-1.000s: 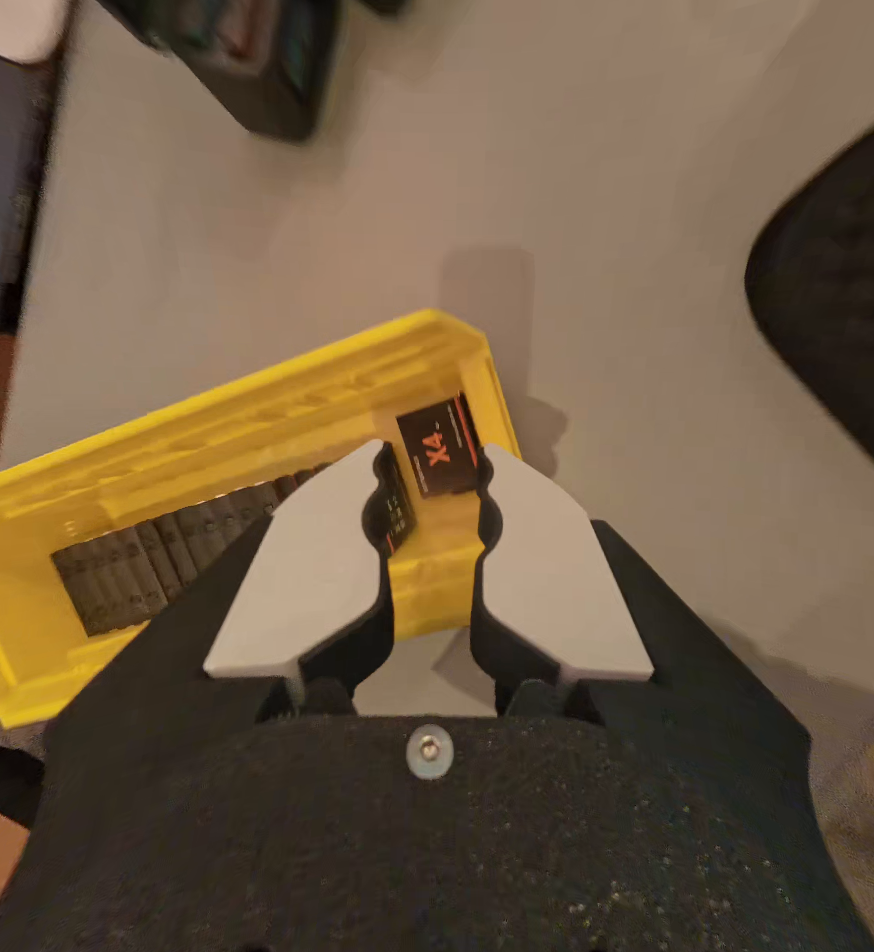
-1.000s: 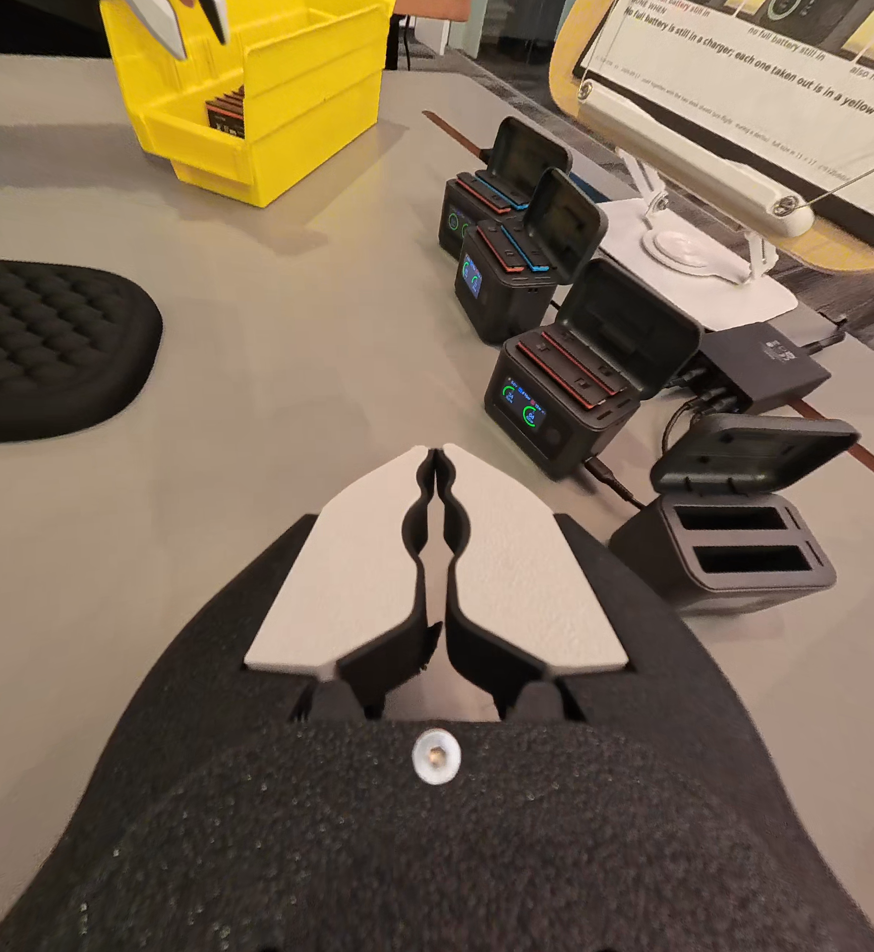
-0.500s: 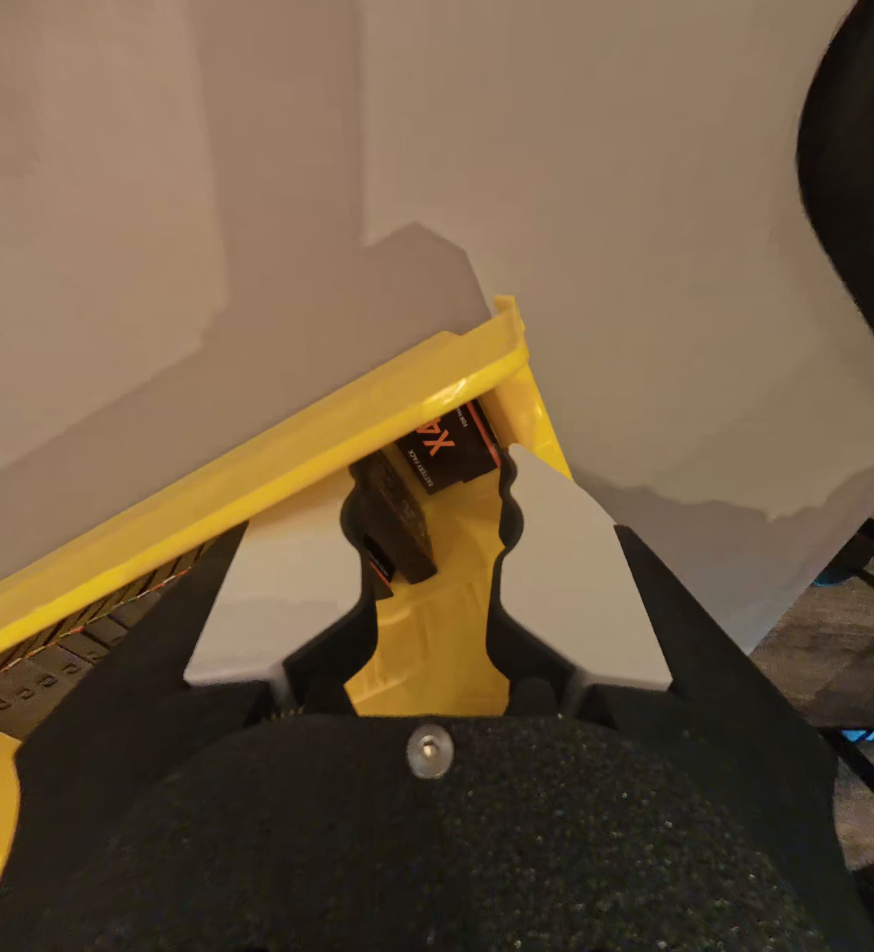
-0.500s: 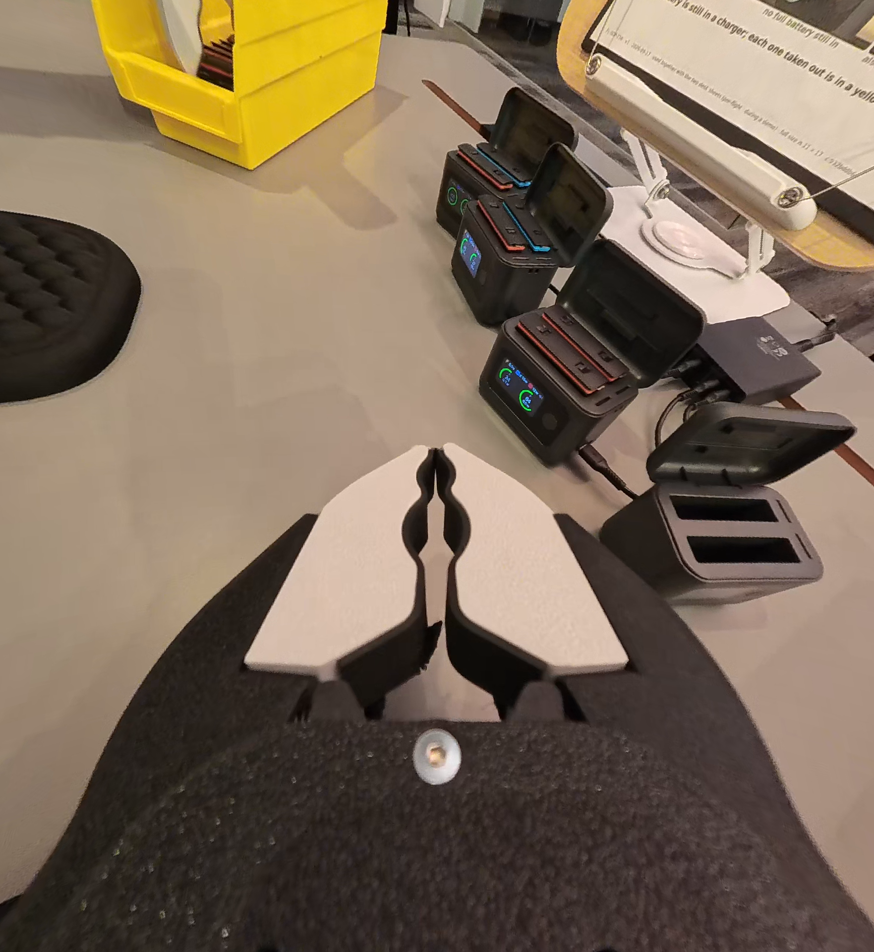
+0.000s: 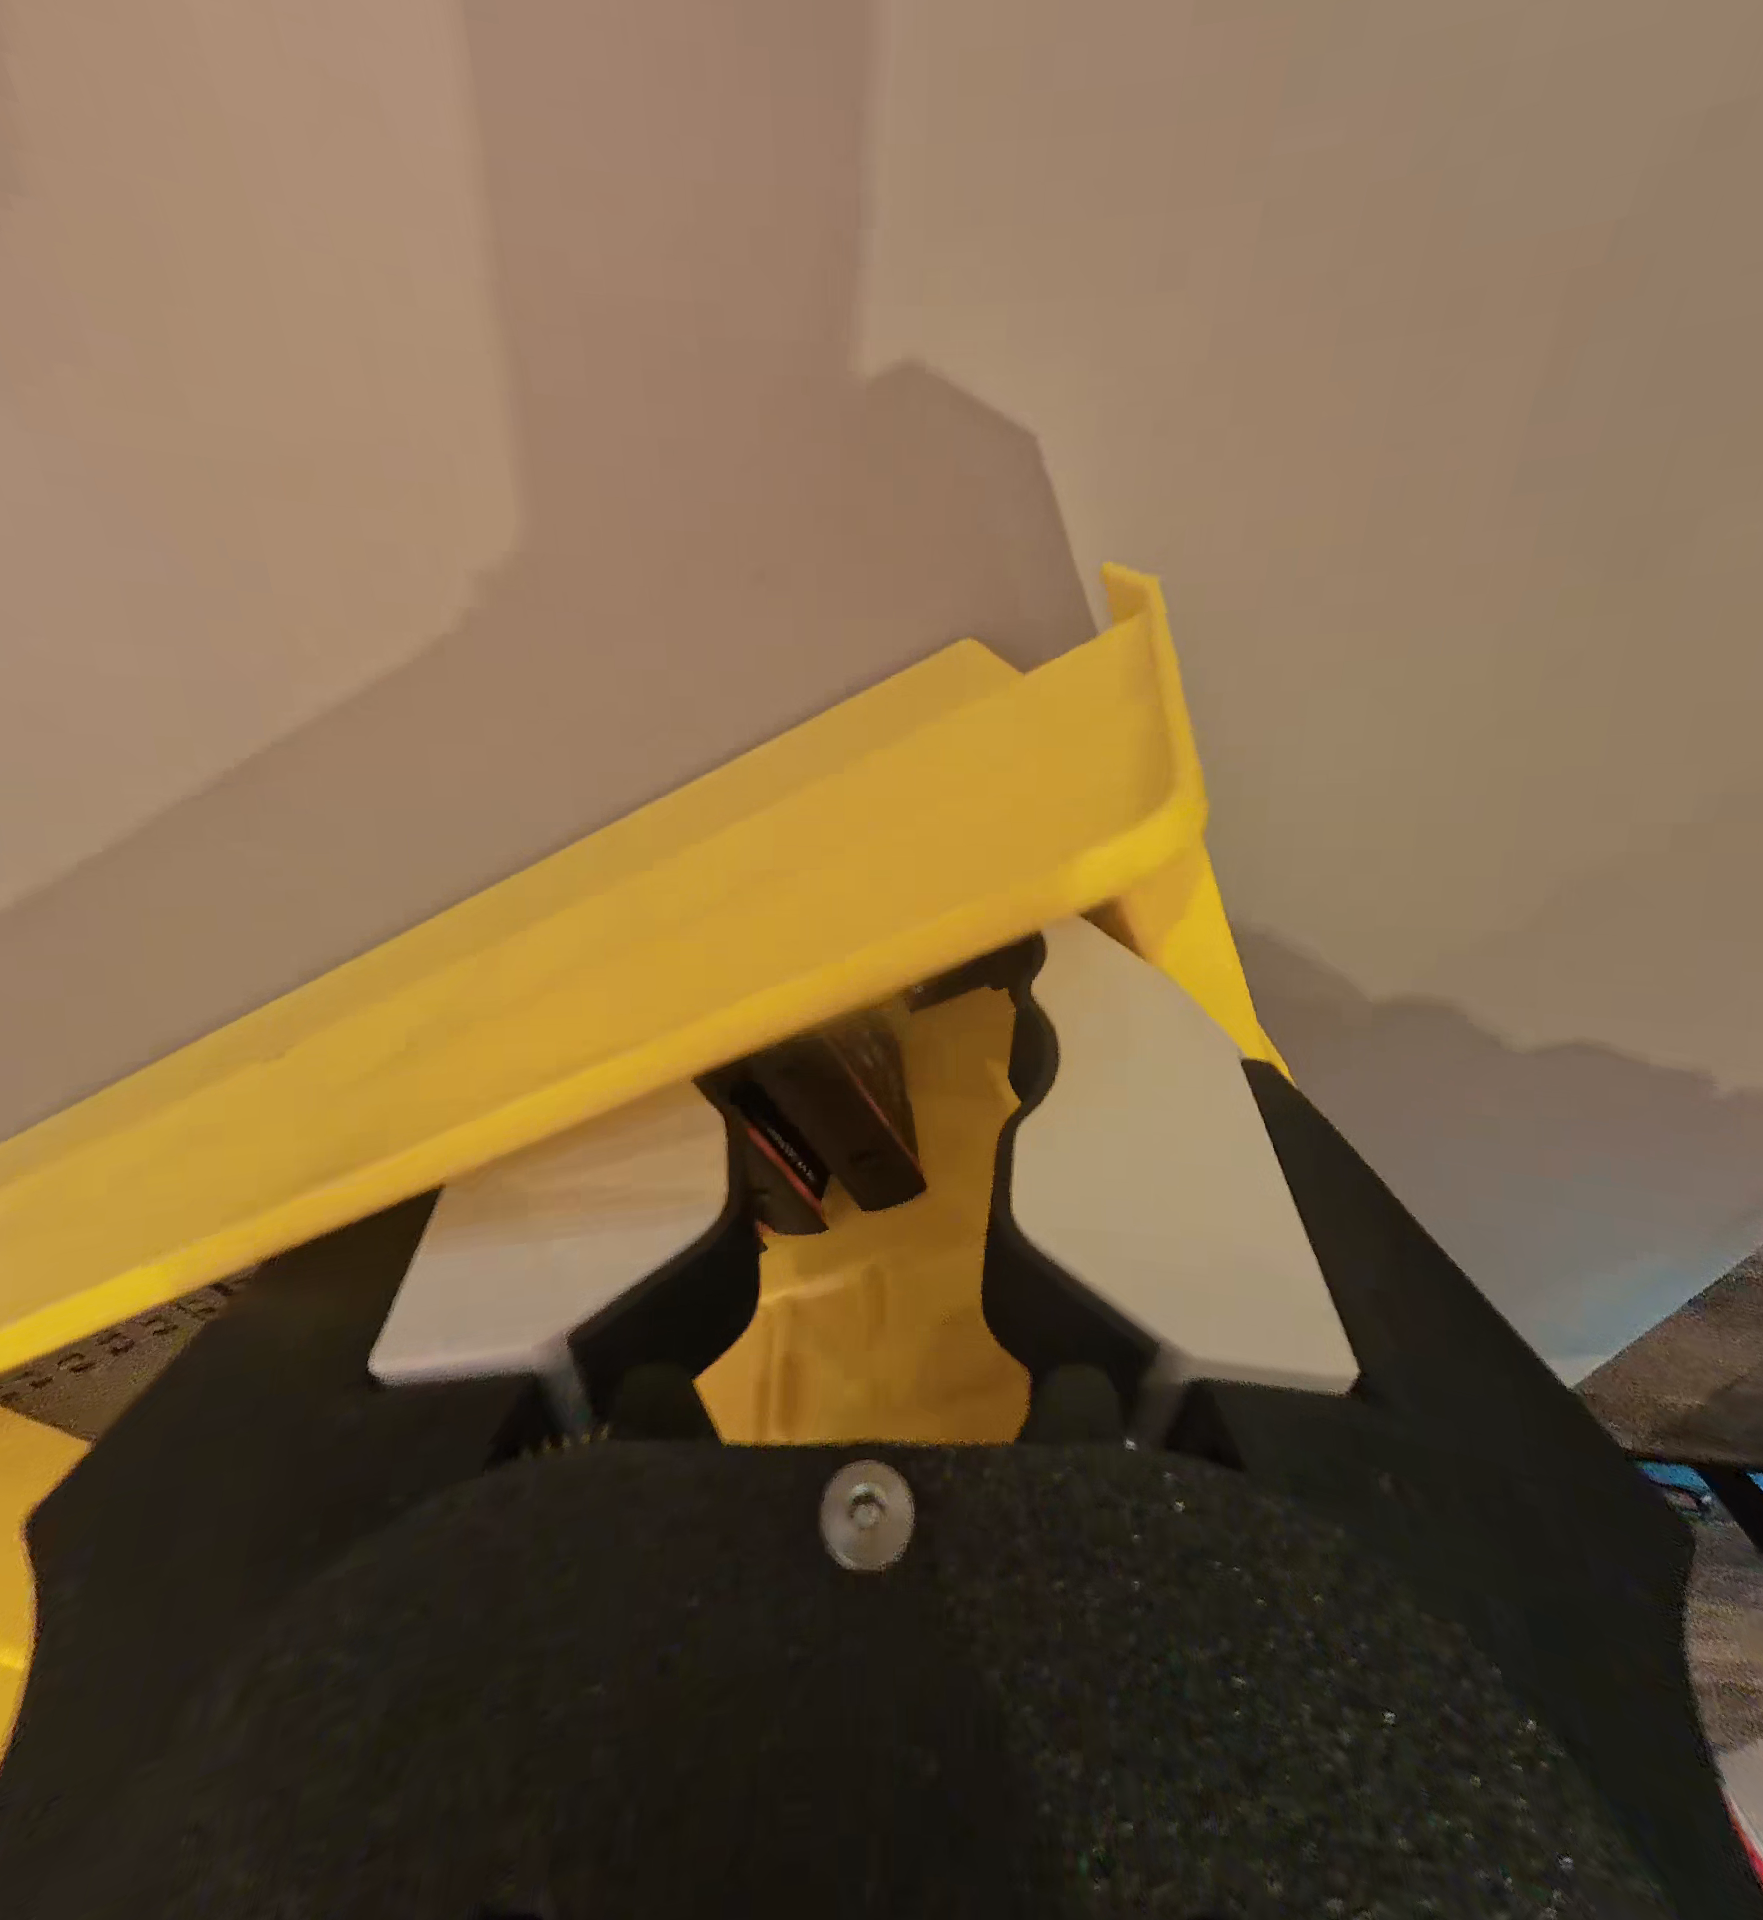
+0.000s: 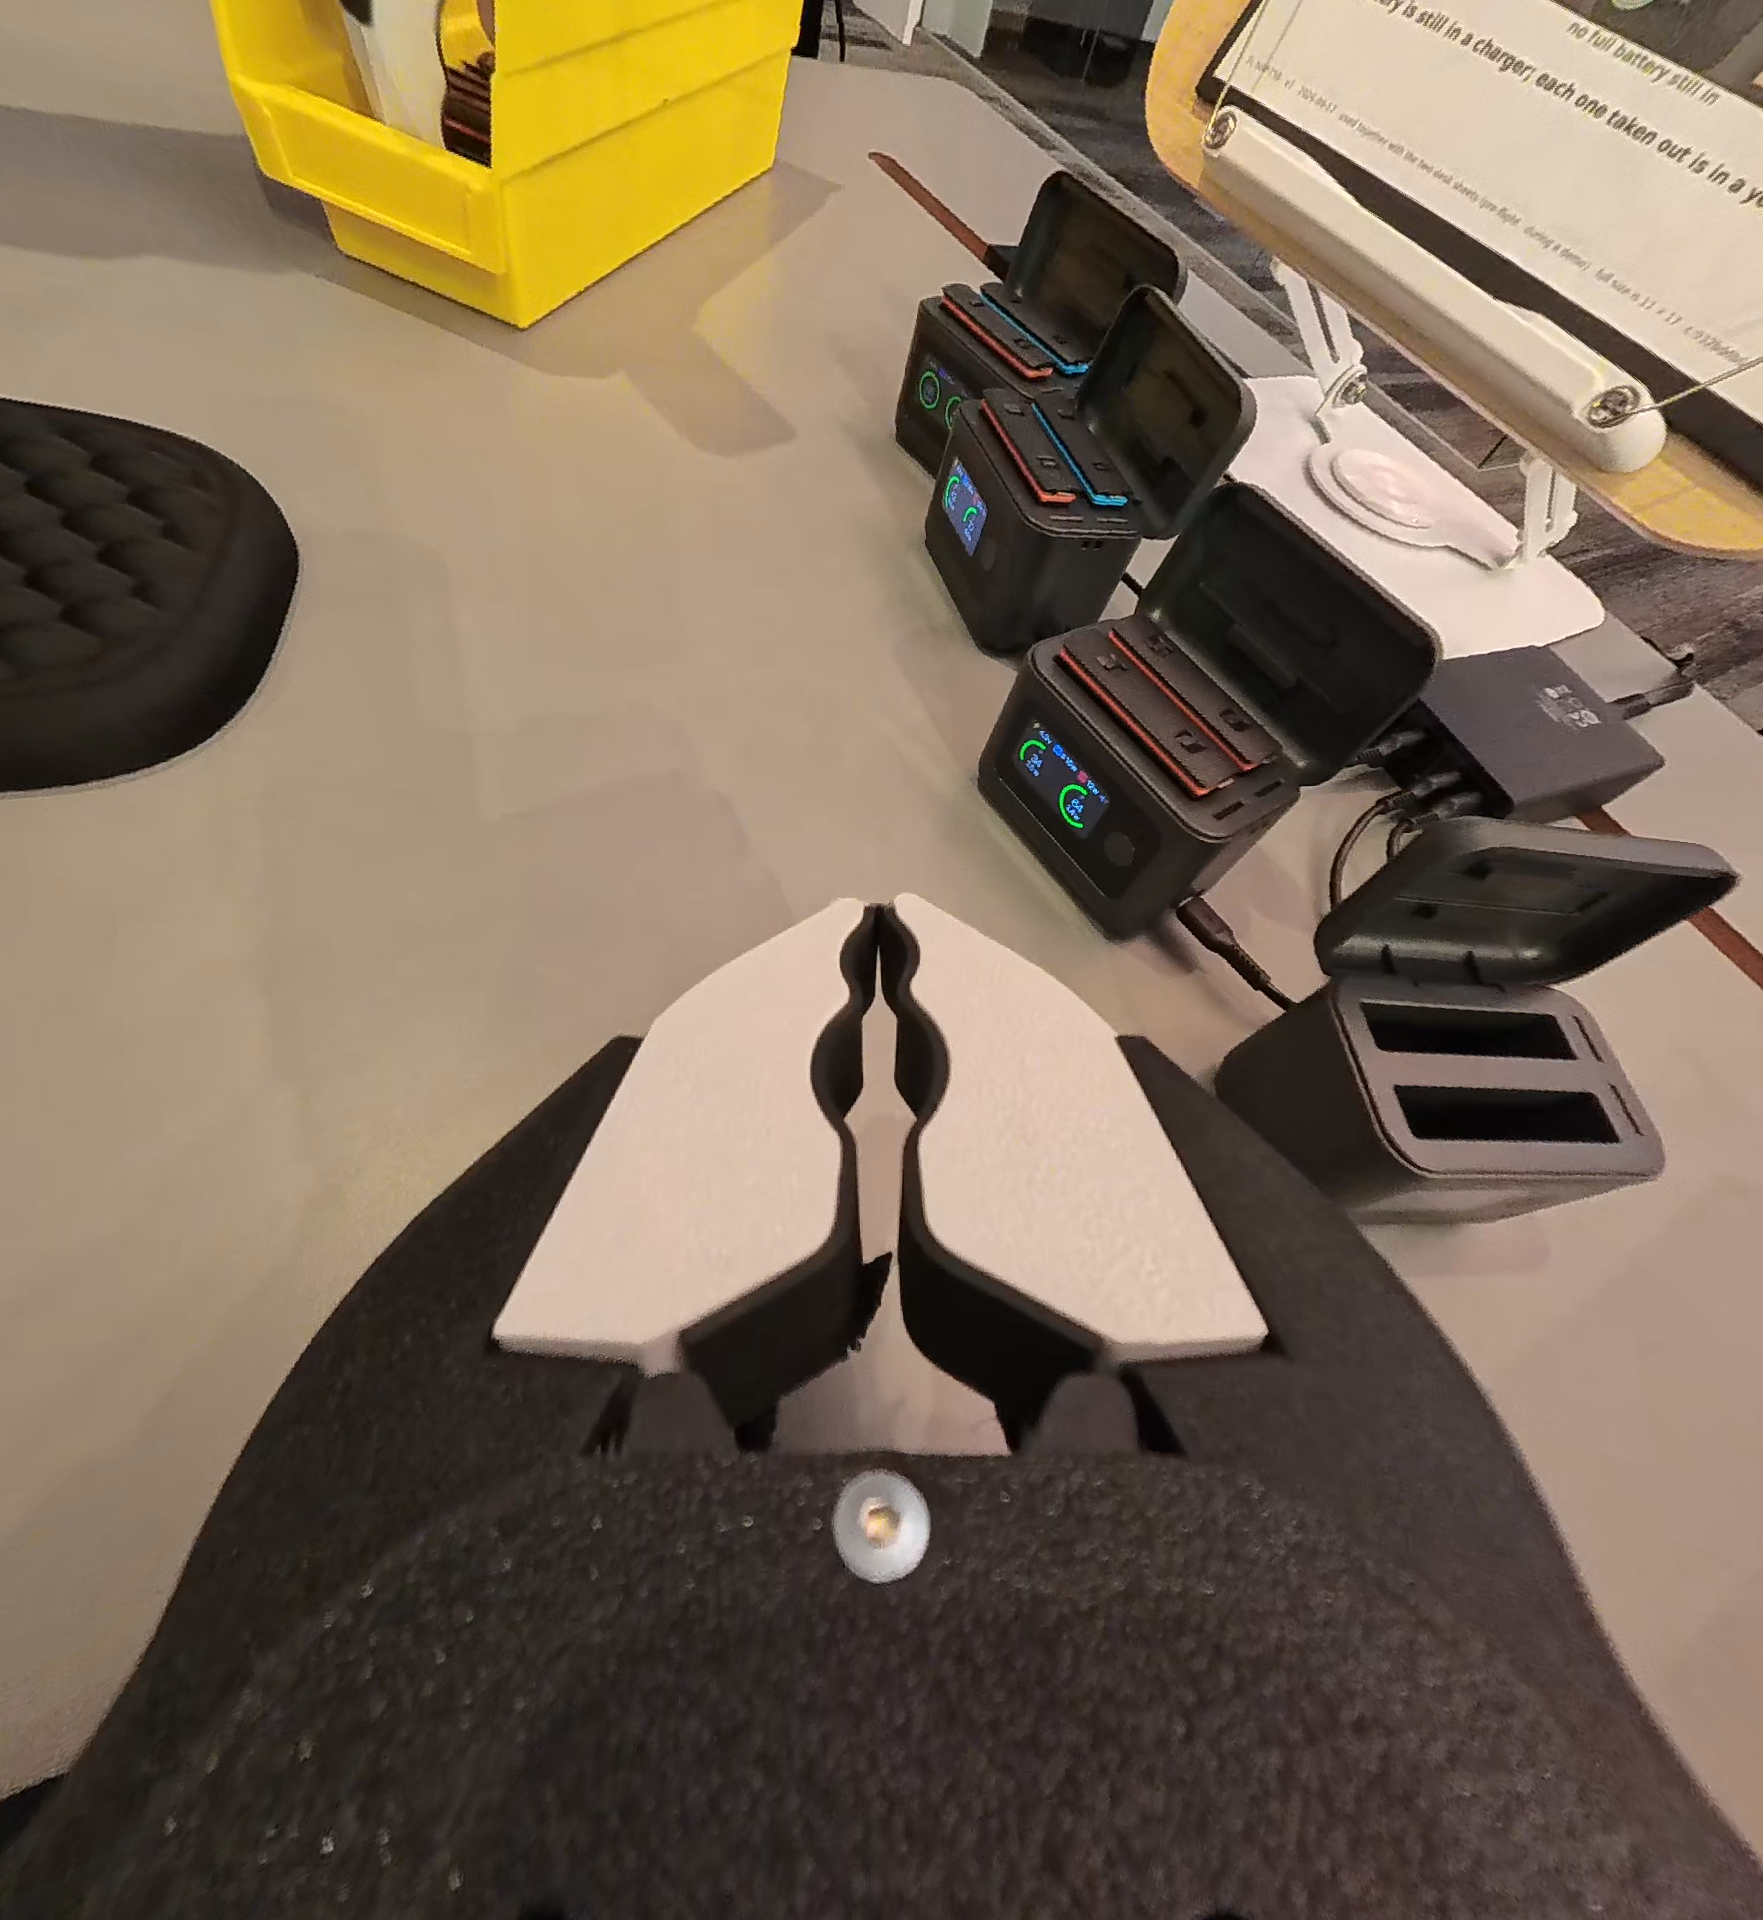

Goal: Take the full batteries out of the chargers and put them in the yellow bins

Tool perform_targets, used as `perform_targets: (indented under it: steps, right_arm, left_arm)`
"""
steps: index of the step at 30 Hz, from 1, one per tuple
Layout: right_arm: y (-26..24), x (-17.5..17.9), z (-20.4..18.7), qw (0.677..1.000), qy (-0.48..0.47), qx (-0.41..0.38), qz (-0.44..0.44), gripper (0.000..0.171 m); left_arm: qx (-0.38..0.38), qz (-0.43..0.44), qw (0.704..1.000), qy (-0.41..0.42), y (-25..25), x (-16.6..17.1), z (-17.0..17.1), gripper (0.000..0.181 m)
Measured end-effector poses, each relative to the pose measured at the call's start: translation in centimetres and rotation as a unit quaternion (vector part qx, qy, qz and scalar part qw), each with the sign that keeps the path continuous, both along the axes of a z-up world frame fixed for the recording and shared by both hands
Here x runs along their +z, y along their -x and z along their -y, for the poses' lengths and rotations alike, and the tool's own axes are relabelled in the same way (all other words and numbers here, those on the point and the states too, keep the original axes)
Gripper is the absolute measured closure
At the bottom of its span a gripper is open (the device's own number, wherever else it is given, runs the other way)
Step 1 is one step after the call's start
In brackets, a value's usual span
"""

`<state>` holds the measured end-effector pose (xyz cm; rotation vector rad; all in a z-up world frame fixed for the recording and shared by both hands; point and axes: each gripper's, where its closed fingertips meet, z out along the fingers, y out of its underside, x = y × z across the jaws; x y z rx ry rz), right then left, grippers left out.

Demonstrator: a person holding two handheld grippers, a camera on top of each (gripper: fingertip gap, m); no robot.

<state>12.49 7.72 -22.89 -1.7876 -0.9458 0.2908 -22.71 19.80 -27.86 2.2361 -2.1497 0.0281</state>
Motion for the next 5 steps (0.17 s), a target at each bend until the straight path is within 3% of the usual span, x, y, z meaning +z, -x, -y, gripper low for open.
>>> perform_targets:
  steps: [5]
  right_arm:
    - [-0.13,-0.26,0.03,1.000,0.002,-0.001,0.007,0.171]
  left_arm:
    - [-0.011,-0.012,1.000,-0.011,-0.04,-0.41,-0.04,0.138]
